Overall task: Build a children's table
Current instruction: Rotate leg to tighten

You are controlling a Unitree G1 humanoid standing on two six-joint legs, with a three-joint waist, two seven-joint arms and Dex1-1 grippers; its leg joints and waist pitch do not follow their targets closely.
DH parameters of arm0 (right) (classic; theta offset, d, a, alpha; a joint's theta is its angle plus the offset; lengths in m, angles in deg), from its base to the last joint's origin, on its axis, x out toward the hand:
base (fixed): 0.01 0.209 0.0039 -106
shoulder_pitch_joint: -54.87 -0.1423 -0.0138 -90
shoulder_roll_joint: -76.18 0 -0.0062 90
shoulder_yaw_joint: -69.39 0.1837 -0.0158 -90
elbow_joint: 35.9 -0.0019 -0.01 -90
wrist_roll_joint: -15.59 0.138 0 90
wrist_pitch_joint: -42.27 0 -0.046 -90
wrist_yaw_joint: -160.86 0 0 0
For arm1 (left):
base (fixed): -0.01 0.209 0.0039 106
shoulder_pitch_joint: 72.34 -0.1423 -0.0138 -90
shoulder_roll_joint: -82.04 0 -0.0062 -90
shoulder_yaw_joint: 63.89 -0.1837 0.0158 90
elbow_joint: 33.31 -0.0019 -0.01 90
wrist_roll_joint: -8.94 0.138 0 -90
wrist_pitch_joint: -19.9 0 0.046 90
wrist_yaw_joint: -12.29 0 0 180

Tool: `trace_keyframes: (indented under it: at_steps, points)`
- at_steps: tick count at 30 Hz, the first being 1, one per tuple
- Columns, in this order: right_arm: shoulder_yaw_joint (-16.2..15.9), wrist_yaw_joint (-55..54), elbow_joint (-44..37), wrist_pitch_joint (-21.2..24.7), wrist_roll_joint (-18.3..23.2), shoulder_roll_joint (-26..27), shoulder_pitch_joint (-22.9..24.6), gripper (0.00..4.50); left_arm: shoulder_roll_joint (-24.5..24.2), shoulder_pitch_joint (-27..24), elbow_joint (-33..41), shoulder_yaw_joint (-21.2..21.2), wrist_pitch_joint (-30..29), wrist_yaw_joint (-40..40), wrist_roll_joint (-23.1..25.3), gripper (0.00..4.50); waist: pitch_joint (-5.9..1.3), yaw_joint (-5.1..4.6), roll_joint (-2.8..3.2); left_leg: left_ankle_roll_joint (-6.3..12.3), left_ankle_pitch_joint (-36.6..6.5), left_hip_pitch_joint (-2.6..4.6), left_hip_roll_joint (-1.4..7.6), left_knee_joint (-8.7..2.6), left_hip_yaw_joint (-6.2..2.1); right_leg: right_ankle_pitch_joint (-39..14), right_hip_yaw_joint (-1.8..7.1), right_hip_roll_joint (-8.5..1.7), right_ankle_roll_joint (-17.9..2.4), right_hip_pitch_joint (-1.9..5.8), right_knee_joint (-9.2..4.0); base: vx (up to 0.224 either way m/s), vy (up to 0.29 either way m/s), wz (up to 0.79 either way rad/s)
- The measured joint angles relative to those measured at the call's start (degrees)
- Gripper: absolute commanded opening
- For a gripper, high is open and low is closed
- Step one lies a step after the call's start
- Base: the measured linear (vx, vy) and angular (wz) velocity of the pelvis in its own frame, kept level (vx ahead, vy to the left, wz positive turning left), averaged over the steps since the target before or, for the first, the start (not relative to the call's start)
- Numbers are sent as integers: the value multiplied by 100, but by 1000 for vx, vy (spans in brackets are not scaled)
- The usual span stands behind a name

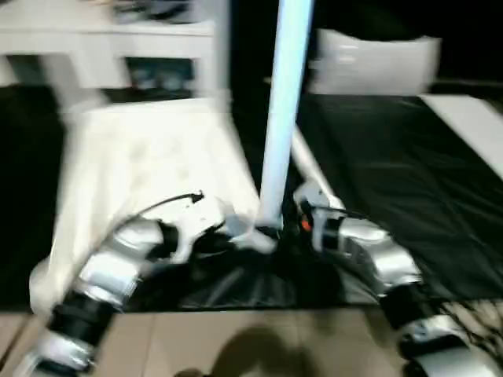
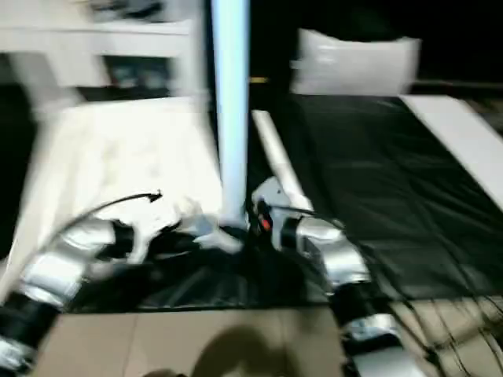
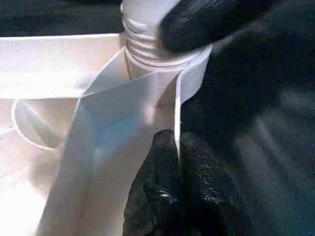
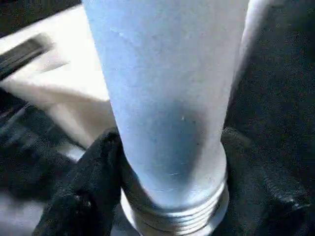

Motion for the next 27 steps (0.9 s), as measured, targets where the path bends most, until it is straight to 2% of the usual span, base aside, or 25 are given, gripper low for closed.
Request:
trace_keyframes:
  at_steps: [4, 7, 9, 12, 14, 15, 19, 24, 27]
  points:
    - [279, -919, 316, 126, -19, 357, -246, 267, 554, 3, 152, 82, -496, -853, 269, 0, 4, -80, -15, 0, 0, -9, -1, 0, -4, 0, -8, -2, -1, -15, -17, 0, 0, 0]
    - [414, -1552, 557, 62, -83, 561, -453, 267, 830, 125, 145, 20, -685, -1442, 493, 0, 14, -89, -31, 0, 0, -32, 0, -1, -5, 1, -11, -2, -1, -44, -26, 0, 0, 0]
    - [454, -1574, 602, -37, -82, 568, -453, 323, 841, 150, 159, -44, -685, -1505, 517, 0, 14, -86, -31, 1, 0, -48, 0, -5, -4, 3, -12, -1, -4, -54, -39, 0, 0, 0]
    - [462, -1475, 553, -178, -58, 577, -411, 349, 750, 166, 202, -103, -673, -1497, 527, 0, 12, -77, -33, 1, 1, -58, 0, -1, 2, 58, -8, -2, -37, -62, -43, 0, 0, 0]
    - [462, -1393, 470, -210, -45, 561, -355, 349, 661, 168, 216, -114, -614, -1439, 522, 0, 12, -47, -33, 1, 0, -62, -1, -2, 5, 123, -7, -5, -31, -70, -47, 0, 0, 0]
    - [459, -1316, 413, -254, -44, 527, -305, 372, 609, 169, 215, -126, -558, -1382, 523, 0, 12, -27, -33, 1, 0, -63, 0, -6, 5, 136, -8, -4, -21, -73, -46, 0, 0, 0]
    - [328, -710, 194, -513, -44, 235, -78, 392, 316, 169, 220, -256, -184, -1084, 520, 0, 12, 35, -32, -2, 1, -95, 32, -25, 4, 142, -31, 17, -31, -103, -46, 0, 0, 0]
    - [158, 326, -84, -682, 36, -353, 130, 442, -99, 200, 56, -324, 358, -607, 367, 0, 14, 147, -28, -3, 2, -111, 61, -23, 4, 142, -67, 22, -32, -110, -46, 0, 0, 0]
    - [64, 965, -322, -690, 130, -690, 165, 442, -371, 271, -122, -376, 727, -145, 303, 0, 14, 190, -27, -7, 5, -109, 64, -18, 4, 144, -72, 20, -34, -101, -47, 0, 0, 0]
